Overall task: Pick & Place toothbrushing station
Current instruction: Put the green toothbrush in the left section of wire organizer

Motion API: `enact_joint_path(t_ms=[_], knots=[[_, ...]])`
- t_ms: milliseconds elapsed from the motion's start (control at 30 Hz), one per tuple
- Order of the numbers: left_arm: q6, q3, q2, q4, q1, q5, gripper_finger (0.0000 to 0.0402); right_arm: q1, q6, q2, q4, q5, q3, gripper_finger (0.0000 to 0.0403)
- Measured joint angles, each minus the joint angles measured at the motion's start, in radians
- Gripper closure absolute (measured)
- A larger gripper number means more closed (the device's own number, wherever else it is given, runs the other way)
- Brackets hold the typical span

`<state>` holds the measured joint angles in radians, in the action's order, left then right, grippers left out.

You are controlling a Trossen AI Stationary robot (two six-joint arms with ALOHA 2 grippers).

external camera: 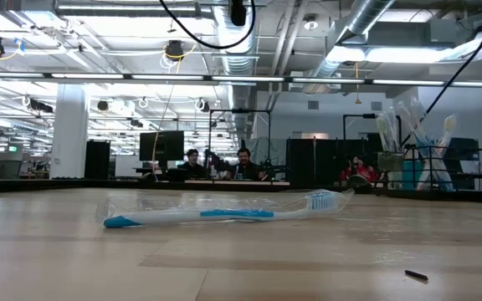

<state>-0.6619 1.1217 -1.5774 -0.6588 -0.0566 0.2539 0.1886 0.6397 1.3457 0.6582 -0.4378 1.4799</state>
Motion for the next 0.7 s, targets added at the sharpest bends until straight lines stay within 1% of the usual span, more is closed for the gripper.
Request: enact_joint_path(t_ms=[167,367,467,567,700], knots=[[-0.001,0.0,0.0,-0.003,-0.001,-0.007,0.0394,0.0,0.007,-0.005,0.014,0.026,0.0,0.0308],[-0.001,0.0,0.0,-0.007,0.004,0.002,0.0394,0.003,0.016,-0.033,0.029,0.044,-0.001,0.0214],[-0.001,0.0,0.0,-0.007,0.004,0.013,0.0394,0.006,0.007,-0.06,0.042,0.045,-0.001,0.0174],[-0.001,0.0,0.0,-0.006,0.004,0.028,0.0395,0.004,-0.011,-0.088,0.054,0.034,0.001,0.0154],[-0.001,0.0,0.0,-0.001,0.004,0.03,0.0395,0.005,-0.011,-0.145,0.114,-0.041,0.001,0.015]])
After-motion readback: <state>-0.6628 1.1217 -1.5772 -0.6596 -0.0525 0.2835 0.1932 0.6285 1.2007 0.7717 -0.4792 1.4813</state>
